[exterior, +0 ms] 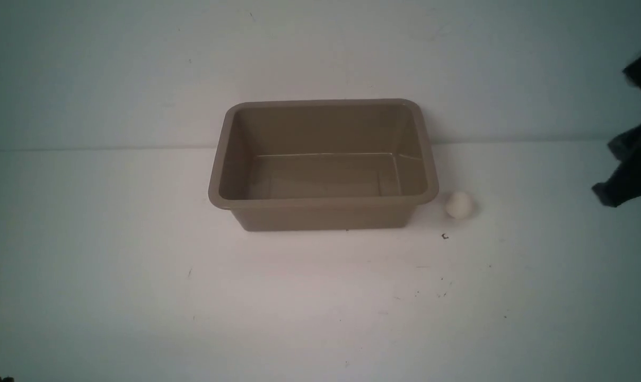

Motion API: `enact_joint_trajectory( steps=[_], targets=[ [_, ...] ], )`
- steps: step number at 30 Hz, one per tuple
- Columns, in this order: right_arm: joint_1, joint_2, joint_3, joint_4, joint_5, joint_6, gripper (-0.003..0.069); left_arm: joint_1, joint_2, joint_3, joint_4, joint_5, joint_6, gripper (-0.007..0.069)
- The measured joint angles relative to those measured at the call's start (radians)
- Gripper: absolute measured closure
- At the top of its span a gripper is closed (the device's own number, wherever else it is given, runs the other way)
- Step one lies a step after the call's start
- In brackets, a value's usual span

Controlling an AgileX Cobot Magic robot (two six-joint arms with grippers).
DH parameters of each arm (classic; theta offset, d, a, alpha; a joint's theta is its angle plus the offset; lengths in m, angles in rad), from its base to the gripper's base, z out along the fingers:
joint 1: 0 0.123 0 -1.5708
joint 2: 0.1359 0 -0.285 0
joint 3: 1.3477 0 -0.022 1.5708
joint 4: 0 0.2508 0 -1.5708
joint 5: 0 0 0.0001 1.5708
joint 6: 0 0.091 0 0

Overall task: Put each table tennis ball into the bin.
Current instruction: Use the right arm to clamp the table tennis ball closest to it

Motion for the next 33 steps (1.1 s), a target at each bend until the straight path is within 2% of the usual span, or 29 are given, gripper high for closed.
enact_joint_trajectory(
  steps=[2, 9, 15, 17, 24, 29, 33],
  targets=[
    [0.036, 0.029, -0.012, 0.057, -0.025, -0.05, 0.0669, 0.0, 0.0, 0.0, 0.0, 0.0, 0.0, 0.0628],
    [0.049, 0.21, -0.146, 0.235, 0.018, -0.057, 0.0635, 0.0, 0.0, 0.0, 0.0, 0.0, 0.0, 0.0628],
    [0.049, 0.365, -0.322, 0.405, 0.232, -0.057, 0.0522, 0.0, 0.0, 0.0, 0.0, 0.0, 0.0, 0.0628],
    [0.049, 0.427, -0.403, 0.443, 0.316, -0.048, 0.0454, 0.0, 0.0, 0.0, 0.0, 0.0, 0.0, 0.0628],
    [0.049, 0.53, -0.566, 0.468, 0.402, -0.06, 0.0287, 0.0, 0.0, 0.0, 0.0, 0.0, 0.0, 0.0628],
    [0.049, 0.565, -0.583, 0.468, 0.399, -0.085, 0.0241, 0.0, 0.0, 0.0, 0.0, 0.0, 0.0, 0.0628],
    [0.049, 0.618, -0.583, 0.471, 0.394, -0.088, 0.0232, 0.0, 0.0, 0.0, 0.0, 0.0, 0.0, 0.0628]
  ],
)
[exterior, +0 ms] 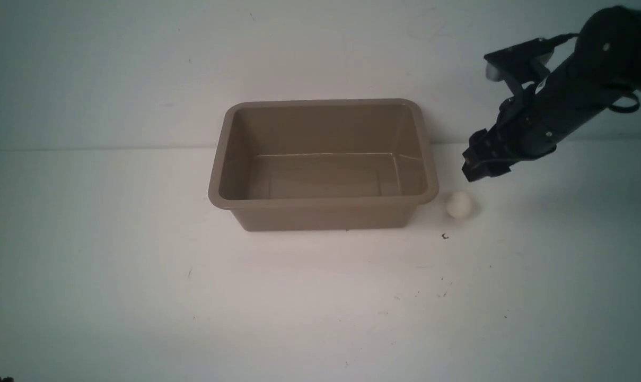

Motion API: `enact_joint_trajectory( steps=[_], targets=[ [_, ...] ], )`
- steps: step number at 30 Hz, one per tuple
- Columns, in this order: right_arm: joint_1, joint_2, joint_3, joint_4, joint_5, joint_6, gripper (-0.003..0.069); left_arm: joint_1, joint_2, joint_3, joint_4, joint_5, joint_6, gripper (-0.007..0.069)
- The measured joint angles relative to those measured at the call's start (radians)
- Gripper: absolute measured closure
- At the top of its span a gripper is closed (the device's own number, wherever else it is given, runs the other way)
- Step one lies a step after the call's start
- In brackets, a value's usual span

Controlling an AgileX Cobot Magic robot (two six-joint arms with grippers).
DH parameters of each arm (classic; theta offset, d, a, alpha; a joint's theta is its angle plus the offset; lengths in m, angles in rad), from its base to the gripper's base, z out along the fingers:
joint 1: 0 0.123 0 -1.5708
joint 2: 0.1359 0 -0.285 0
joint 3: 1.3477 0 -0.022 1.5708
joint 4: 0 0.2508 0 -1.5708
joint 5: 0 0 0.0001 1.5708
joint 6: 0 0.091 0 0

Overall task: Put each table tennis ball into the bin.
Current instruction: Use the right arm to clamp the table tennis ball closest to it

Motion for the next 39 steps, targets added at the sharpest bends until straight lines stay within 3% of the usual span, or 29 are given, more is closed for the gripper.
enact_joint_trajectory(
  steps=[14, 21, 39],
  targets=[
    [0.0, 0.13, 0.0, 0.009, -0.091, -0.024, 0.0224, 0.0, 0.0, 0.0, 0.0, 0.0, 0.0, 0.0628],
    [0.0, 0.135, 0.0, 0.027, -0.146, -0.027, 0.019, 0.0, 0.0, 0.0, 0.0, 0.0, 0.0, 0.0628],
    [0.0, 0.143, -0.001, 0.061, -0.205, -0.03, 0.0185, 0.0, 0.0, 0.0, 0.0, 0.0, 0.0, 0.0628]
  ],
)
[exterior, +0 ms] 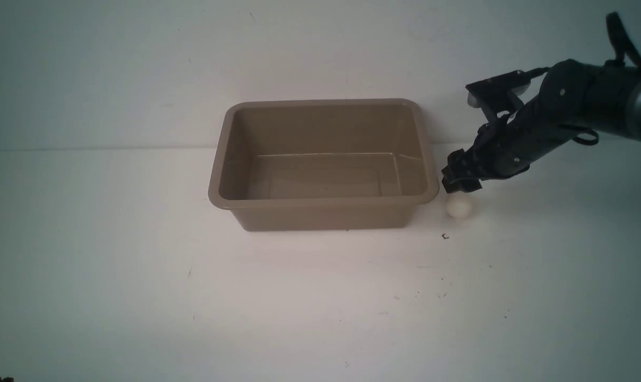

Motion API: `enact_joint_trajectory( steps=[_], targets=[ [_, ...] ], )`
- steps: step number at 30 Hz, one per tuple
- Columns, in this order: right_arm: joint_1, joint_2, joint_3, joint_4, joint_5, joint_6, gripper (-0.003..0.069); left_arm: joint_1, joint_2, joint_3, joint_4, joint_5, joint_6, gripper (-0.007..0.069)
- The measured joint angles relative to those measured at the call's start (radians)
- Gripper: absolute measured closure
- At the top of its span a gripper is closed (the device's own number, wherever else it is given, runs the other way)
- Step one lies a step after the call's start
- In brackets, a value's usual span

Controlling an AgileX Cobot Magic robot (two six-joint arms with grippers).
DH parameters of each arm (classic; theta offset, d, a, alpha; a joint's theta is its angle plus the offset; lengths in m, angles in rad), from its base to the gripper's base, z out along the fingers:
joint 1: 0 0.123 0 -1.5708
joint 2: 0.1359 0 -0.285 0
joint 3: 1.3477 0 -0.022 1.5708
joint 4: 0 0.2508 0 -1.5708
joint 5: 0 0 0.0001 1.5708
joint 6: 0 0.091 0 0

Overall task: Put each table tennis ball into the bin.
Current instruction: Use the right arm to clamp the table tennis ball closest to it

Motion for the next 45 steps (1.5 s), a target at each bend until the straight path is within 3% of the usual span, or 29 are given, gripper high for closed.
enact_joint_trajectory(
  steps=[12, 35, 45],
  targets=[
    [0.0, 0.099, -0.066, 0.032, 0.023, 0.0, 0.019, 0.0, 0.0, 0.0, 0.0, 0.0, 0.0, 0.0628],
    [0.0, 0.142, -0.094, 0.064, 0.067, 0.003, 0.0302, 0.0, 0.0, 0.0, 0.0, 0.0, 0.0, 0.0628],
    [0.0, 0.125, -0.106, -0.006, 0.079, 0.003, 0.0301, 0.0, 0.0, 0.0, 0.0, 0.0, 0.0, 0.0628]
  ],
)
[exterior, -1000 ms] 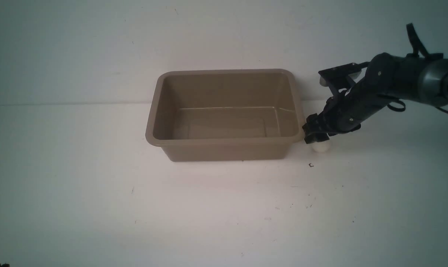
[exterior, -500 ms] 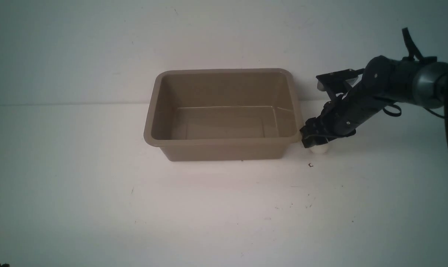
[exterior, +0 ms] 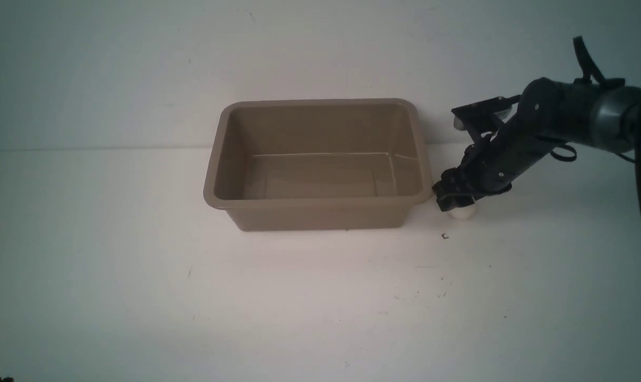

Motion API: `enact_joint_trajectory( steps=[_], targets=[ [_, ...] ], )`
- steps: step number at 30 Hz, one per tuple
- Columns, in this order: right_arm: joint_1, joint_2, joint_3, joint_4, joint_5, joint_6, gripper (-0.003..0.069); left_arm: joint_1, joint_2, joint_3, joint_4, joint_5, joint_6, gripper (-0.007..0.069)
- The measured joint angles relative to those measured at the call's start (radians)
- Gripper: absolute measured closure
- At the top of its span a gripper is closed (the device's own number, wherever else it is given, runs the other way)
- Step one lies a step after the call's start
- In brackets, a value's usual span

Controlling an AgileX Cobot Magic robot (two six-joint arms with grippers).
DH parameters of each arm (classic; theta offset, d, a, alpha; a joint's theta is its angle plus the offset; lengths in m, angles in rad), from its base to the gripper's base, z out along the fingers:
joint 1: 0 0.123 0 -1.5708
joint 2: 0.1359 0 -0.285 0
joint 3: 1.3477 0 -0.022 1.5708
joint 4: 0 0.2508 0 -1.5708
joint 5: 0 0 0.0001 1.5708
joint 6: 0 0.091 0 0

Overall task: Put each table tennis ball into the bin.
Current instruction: Use the right arm to clamp the table tennis ball closest to it, then use the right arm to put the table tennis ball into the box

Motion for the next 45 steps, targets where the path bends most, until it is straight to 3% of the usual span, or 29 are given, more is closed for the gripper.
enact_joint_trajectory(
  steps=[12, 17, 21, 28, 45],
  targets=[
    [0.0, -0.146, 0.0, -0.044, 0.023, 0.0, 0.0302, 0.0, 0.0, 0.0, 0.0, 0.0, 0.0, 0.0628],
    [0.009, -0.235, 0.0, 0.02, 0.014, -0.01, 0.0302, 0.0, 0.0, 0.0, 0.0, 0.0, 0.0, 0.0628],
    [0.074, -0.275, -0.002, 0.097, -0.009, -0.091, 0.0302, 0.0, 0.0, 0.0, 0.0, 0.0, 0.0, 0.0628],
    [0.201, -0.204, -0.045, 0.128, -0.043, -0.12, 0.0302, 0.0, 0.0, 0.0, 0.0, 0.0, 0.0, 0.0628],
    [0.21, -0.031, -0.082, 0.185, -0.054, -0.12, 0.0285, 0.0, 0.0, 0.0, 0.0, 0.0, 0.0, 0.0628]
  ],
)
